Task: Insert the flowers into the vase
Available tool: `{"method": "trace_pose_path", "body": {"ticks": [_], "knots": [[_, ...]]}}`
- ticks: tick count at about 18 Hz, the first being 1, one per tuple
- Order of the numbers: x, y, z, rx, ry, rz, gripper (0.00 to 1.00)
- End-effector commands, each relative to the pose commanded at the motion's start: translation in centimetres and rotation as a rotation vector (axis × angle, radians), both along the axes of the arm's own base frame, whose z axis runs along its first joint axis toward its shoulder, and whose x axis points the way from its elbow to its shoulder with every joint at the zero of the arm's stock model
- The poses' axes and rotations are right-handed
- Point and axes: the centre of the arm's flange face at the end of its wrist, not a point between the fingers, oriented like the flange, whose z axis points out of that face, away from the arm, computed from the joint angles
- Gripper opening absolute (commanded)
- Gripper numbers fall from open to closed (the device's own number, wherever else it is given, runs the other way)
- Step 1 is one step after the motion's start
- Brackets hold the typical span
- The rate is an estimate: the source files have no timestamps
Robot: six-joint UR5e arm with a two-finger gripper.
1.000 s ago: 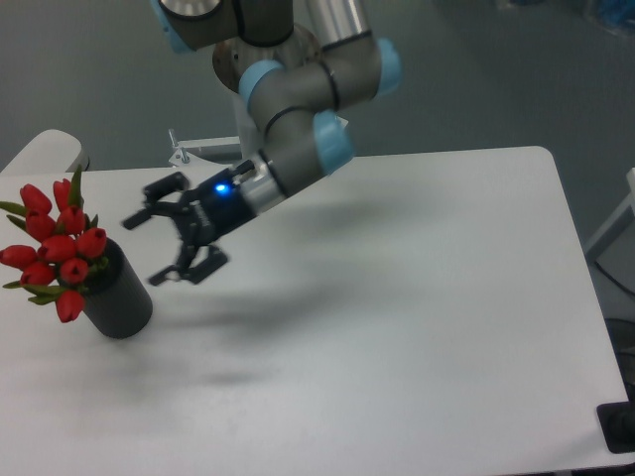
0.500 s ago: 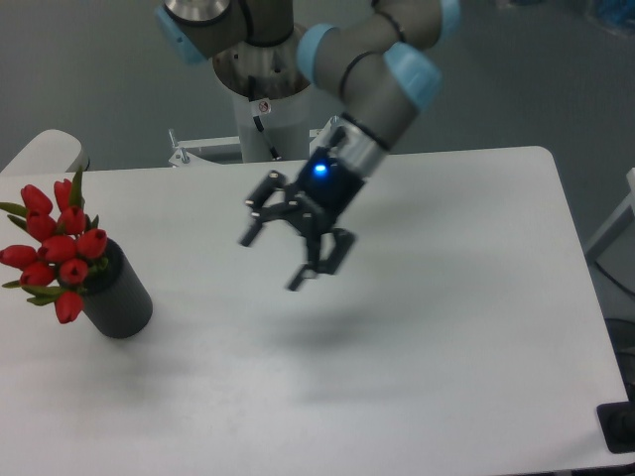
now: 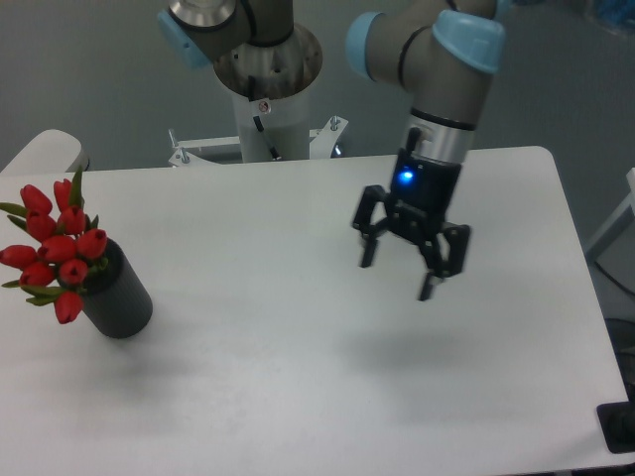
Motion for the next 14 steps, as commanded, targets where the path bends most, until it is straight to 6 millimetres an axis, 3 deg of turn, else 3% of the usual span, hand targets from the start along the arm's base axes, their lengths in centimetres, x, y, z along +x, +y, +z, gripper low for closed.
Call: {"method": "trace_pose_path", "body": {"ticks": [7, 14], "knots": [[-1.2, 2.0, 2.3, -0.235, 0.049, -0.122, 1.00], [-1.4, 2.4, 2.8, -0.253, 0.064, -0.142, 1.00]]}}
